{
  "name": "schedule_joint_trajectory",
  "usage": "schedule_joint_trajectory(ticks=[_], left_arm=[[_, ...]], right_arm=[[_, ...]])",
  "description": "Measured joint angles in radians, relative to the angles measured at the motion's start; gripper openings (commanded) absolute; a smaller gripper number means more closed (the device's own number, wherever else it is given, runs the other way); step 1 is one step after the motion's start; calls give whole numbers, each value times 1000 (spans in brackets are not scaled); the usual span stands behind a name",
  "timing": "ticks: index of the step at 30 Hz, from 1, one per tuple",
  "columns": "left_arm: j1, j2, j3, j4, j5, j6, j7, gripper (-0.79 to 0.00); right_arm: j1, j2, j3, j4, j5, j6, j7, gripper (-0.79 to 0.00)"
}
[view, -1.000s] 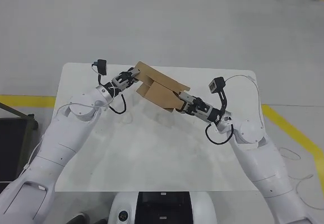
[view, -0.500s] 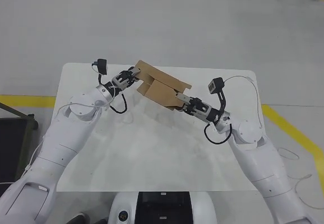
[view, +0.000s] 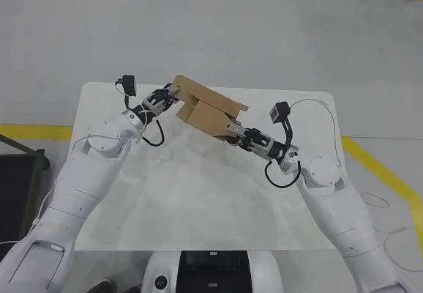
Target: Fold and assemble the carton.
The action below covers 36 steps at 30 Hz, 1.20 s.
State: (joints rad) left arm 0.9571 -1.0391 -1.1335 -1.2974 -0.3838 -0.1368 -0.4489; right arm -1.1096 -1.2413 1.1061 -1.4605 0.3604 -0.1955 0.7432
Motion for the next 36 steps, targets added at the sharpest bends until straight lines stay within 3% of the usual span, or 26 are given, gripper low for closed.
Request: schedule_joint_trajectory(ticks=[3,14,15,16,17,18,25,36], left_arm=[[2,-2,-7,-9,7,0,-3,-785],[11,-10,-23,-8,18,-1,-19,-785],[11,-11,-25,-7,18,-1,-20,-656],[12,-11,-28,-6,17,-2,-23,-449],[13,-12,-31,-6,17,-2,-25,-71],[14,-12,-33,-5,16,-4,-27,0],[27,-10,-63,3,25,-7,-54,0],[48,32,-251,26,-6,44,-241,0]], right_arm=[[1,0,-1,0,0,3,0,-785],[3,-1,-2,-4,-11,5,2,-785],[3,-1,-2,-6,-12,6,2,-785],[3,-1,-1,-8,-12,6,2,-785],[3,-1,-1,-10,-12,6,3,-785],[3,-1,-1,-12,-12,6,4,-785],[-1,1,8,-26,-10,12,8,-785],[20,10,48,3,69,95,124,-785]])
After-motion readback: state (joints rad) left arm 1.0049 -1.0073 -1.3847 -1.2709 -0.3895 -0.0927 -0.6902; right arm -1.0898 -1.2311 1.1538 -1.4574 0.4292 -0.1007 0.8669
